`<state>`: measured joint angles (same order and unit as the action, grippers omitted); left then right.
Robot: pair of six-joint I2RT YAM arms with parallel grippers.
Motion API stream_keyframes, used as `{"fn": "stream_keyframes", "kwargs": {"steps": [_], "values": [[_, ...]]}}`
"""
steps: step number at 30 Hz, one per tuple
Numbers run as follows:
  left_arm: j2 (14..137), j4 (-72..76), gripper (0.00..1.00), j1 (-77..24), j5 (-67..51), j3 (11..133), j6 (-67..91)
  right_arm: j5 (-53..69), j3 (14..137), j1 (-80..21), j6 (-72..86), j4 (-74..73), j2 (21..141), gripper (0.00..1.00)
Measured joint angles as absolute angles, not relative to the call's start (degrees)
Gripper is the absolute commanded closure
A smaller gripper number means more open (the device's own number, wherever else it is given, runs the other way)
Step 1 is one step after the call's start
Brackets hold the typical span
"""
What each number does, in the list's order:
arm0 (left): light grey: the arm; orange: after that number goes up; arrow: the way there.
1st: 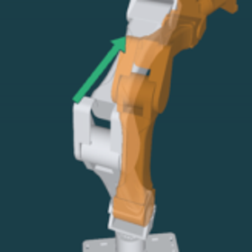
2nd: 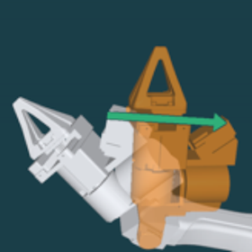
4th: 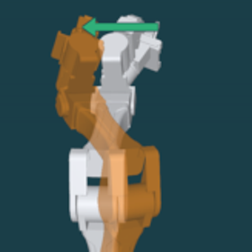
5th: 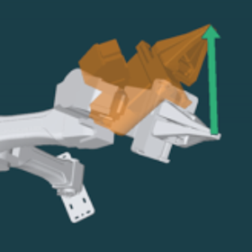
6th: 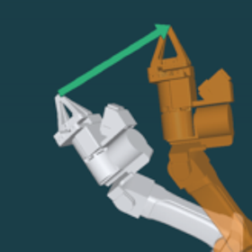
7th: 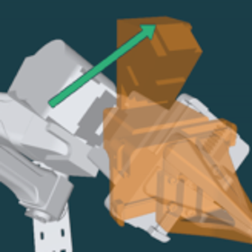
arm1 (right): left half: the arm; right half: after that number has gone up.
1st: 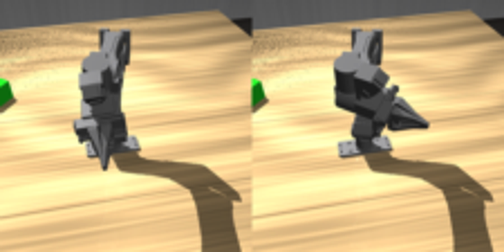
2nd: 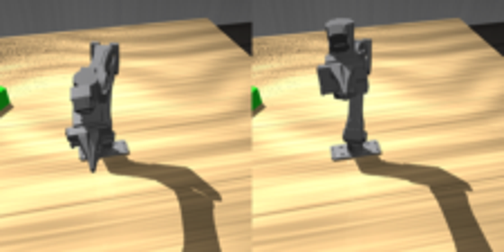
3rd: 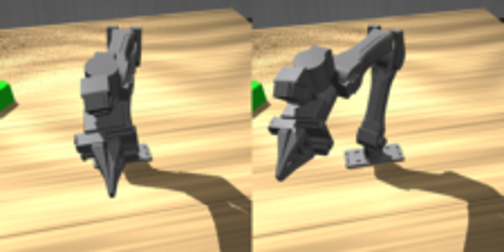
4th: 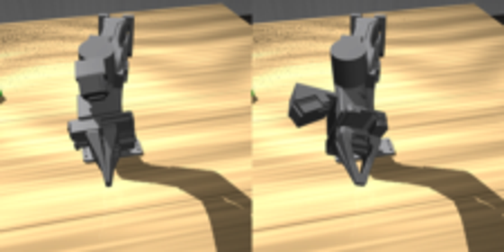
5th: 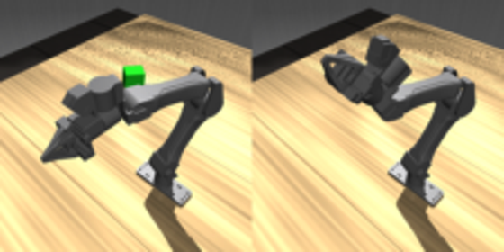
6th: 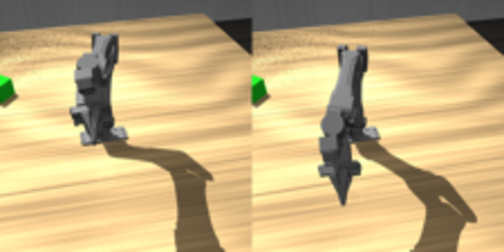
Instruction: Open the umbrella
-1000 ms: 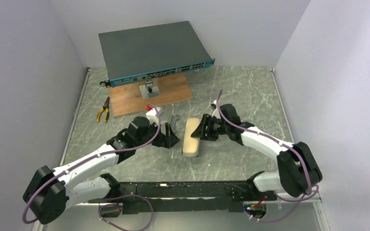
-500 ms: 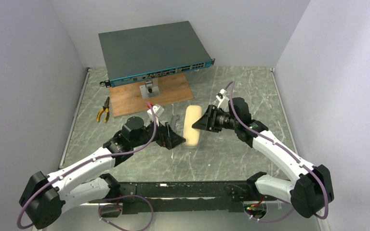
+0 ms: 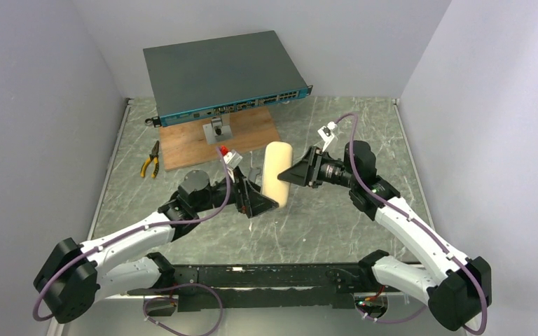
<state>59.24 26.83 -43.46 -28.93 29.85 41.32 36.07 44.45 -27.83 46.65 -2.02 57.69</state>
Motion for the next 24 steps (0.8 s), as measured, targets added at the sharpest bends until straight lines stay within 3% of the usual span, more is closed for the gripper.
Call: {"fn": "stream_keyframes", "kwargs": {"steps": [8,13,16,17,18,21,24], "values": [[62.43,32.34,0.25,-44.80,-30.35,29.93,44.27,38.02,43.53,-27.57,47.24,1.72,56.86,0.62],[62.54,32.03,0.58,-45.25,-30.35,30.37,45.23,38.24,42.39,-27.40,47.51,3.42,56.16,0.62],[62.52,31.27,0.90,-45.28,-30.13,30.96,45.95,38.22,42.00,-27.27,47.53,4.25,55.75,0.59],[62.52,30.55,0.97,-45.25,-29.95,31.18,46.04,38.19,41.85,-27.24,47.40,4.45,55.48,0.54],[62.52,29.69,1.00,-45.25,-29.71,31.48,46.19,38.13,41.74,-27.24,47.09,4.60,55.22,0.38],[62.52,25.74,1.00,-45.30,-28.97,33.30,46.06,37.78,41.56,-27.22,46.09,4.34,54.35,0.09],[62.50,19.00,1.00,-45.47,-26.74,35.92,45.56,37.74,41.56,-27.38,44.05,3.11,52.97,0.04]]}}
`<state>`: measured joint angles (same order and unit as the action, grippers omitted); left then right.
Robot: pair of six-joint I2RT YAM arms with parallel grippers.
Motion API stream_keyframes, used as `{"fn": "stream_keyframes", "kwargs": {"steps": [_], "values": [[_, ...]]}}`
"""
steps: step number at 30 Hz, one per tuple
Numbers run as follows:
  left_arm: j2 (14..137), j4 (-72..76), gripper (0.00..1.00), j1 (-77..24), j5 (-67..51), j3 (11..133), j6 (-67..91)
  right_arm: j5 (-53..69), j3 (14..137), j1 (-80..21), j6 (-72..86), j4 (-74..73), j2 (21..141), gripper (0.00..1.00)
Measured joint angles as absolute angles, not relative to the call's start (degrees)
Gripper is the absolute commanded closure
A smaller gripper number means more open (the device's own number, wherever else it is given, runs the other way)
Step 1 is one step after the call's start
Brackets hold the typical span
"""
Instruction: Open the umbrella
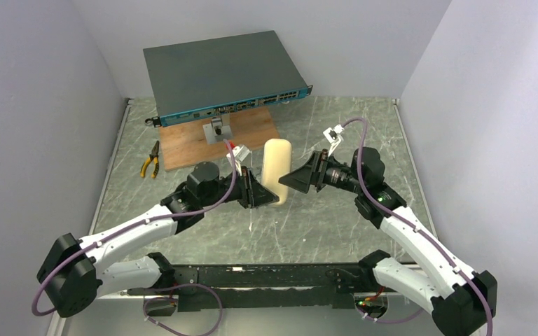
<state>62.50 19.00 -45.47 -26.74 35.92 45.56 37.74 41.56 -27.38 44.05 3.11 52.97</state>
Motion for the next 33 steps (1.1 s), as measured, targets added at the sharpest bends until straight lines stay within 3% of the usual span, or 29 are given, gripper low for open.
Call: {"fn": "stream_keyframes", "kwargs": {"steps": [9,19,21,28,31,32,33], "values": [[61.65,-2.92,1.00,-45.41,-21.10,46.00,43.22,35.20,40.12,-27.49,38.22,-0.97,50.22,0.03],[60.97,-10.17,1.00,-45.36,-25.28,50.63,41.15,37.69,38.98,-27.49,41.34,3.73,54.63,0.07],[61.25,-11.55,1.00,-45.21,-26.81,51.99,40.73,38.50,39.75,-27.53,41.82,4.89,54.87,0.16],[62.15,-13.06,1.00,-45.36,-31.20,54.78,38.92,42.48,40.95,-27.40,44.82,11.44,54.96,0.64],[62.15,-13.80,0.99,-45.28,-31.73,55.27,38.13,43.38,40.56,-27.18,46.02,12.97,54.94,0.74],[62.15,-14.46,0.93,-45.25,-31.86,55.46,37.85,43.64,40.40,-27.11,46.30,13.21,54.94,0.76],[62.15,-14.98,0.78,-45.25,-31.88,55.68,37.47,43.81,40.25,-27.09,46.57,13.34,54.94,0.78]]}}
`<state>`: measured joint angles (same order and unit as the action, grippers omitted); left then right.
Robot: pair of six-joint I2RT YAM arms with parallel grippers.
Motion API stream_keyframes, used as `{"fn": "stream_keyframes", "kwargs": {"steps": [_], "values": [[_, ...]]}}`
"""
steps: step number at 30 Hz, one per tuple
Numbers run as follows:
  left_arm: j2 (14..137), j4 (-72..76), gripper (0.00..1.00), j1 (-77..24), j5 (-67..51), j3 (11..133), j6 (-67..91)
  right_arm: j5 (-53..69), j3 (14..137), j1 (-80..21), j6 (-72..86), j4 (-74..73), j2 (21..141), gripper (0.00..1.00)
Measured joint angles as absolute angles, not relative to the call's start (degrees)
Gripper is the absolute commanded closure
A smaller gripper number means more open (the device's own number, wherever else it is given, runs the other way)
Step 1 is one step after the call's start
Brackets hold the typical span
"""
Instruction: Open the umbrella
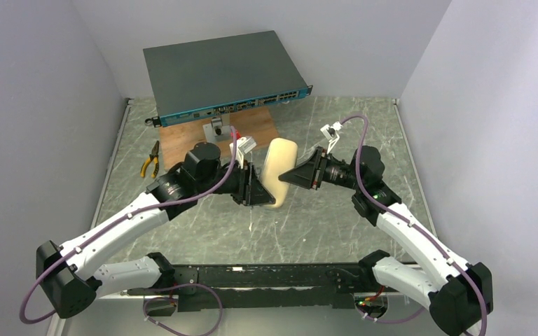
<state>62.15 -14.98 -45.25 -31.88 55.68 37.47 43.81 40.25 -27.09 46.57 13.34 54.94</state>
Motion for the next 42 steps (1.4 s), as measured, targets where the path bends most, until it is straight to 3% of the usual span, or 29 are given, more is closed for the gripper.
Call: {"fn": "stream_keyframes", "kwargs": {"steps": [2,4,5,7,19,23,26,27,28,31,33,42], "values": [[62.17,-16.10,0.38,-45.25,-31.77,56.23,36.91,43.97,40.03,-27.09,46.96,13.41,54.74,0.79],[62.22,-16.88,0.12,-45.34,-31.53,56.77,35.94,44.03,39.99,-27.14,47.16,13.50,54.43,0.80],[62.19,-16.99,0.04,-45.50,-31.31,56.93,35.73,44.07,39.99,-27.20,47.09,13.47,54.26,0.80],[61.80,-16.03,0.02,-45.87,-30.41,56.95,35.83,44.12,39.88,-27.35,47.07,13.23,54.15,0.80],[60.18,-6.61,0.39,-46.00,-23.57,54.68,38.26,44.12,39.44,-27.35,47.79,13.28,52.14,0.80],[61.12,-5.19,0.66,-45.95,-22.61,54.65,38.72,43.75,39.35,-27.00,47.83,13.32,51.86,0.80],[61.39,-4.71,0.93,-45.95,-22.48,54.65,39.46,43.33,39.11,-26.72,47.70,13.19,51.83,0.77],[61.45,-4.64,0.97,-45.95,-22.41,54.65,39.81,43.18,39.07,-26.68,47.62,13.17,51.83,0.74],[61.49,-4.62,1.00,-45.95,-22.28,54.68,40.10,42.98,39.00,-26.68,47.55,13.15,51.81,0.65],[61.78,-5.56,1.00,-45.98,-21.98,55.11,40.25,42.33,38.79,-26.70,46.72,12.47,51.62,0.17],[61.87,-7.38,1.00,-46.11,-20.88,55.81,39.88,42.30,38.70,-26.81,46.68,11.29,51.57,0.01],[62.13,-23.92,1.00,-45.95,-14.15,64.31,39.64,39.05,34.33,-27.59,40.71,8.69,48.03,0.00]]}}
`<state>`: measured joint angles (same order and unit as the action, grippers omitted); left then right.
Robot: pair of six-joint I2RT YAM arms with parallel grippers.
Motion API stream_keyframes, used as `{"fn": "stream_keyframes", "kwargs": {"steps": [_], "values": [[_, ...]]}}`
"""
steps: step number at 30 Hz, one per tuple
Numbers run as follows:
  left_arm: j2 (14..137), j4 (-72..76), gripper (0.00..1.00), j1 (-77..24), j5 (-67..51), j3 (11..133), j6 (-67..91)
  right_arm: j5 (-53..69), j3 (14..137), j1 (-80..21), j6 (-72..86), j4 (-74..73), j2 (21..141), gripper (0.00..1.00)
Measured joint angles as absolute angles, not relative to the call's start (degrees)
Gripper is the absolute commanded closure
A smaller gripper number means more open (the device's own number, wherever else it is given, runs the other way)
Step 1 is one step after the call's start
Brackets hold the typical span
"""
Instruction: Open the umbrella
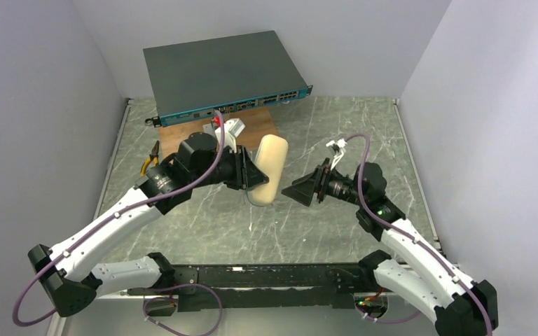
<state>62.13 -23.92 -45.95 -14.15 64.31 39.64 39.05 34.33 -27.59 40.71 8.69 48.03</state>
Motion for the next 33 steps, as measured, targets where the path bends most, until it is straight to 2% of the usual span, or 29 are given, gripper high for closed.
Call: {"fn": "stream_keyframes", "kwargs": {"steps": [6,11,17,22,26,33], "values": [[63.24,-30.96,1.00,-45.15,-10.02,69.95,39.83,30.87,19.68,-30.00,37.23,14.44,38.37,0.01],[61.08,-32.56,1.00,-38.72,-11.40,66.52,41.01,23.35,16.75,-34.52,33.61,17.26,35.20,0.04],[62.92,-35.64,1.00,-35.35,-14.06,66.72,39.79,9.06,18.65,-52.82,23.77,18.55,40.16,0.06],[68.36,-44.23,1.00,-35.33,-14.02,73.69,38.02,-3.01,18.13,-65.52,12.75,23.29,43.62,0.12],[70.46,-48.71,1.00,-35.11,-13.69,77.82,36.40,-9.58,15.88,-70.59,5.54,31.27,47.97,0.12],[69.97,-50.30,1.00,-35.11,-15.42,77.43,35.57,-15.86,14.46,-75.33,-3.46,44.07,56.14,0.14]]}}
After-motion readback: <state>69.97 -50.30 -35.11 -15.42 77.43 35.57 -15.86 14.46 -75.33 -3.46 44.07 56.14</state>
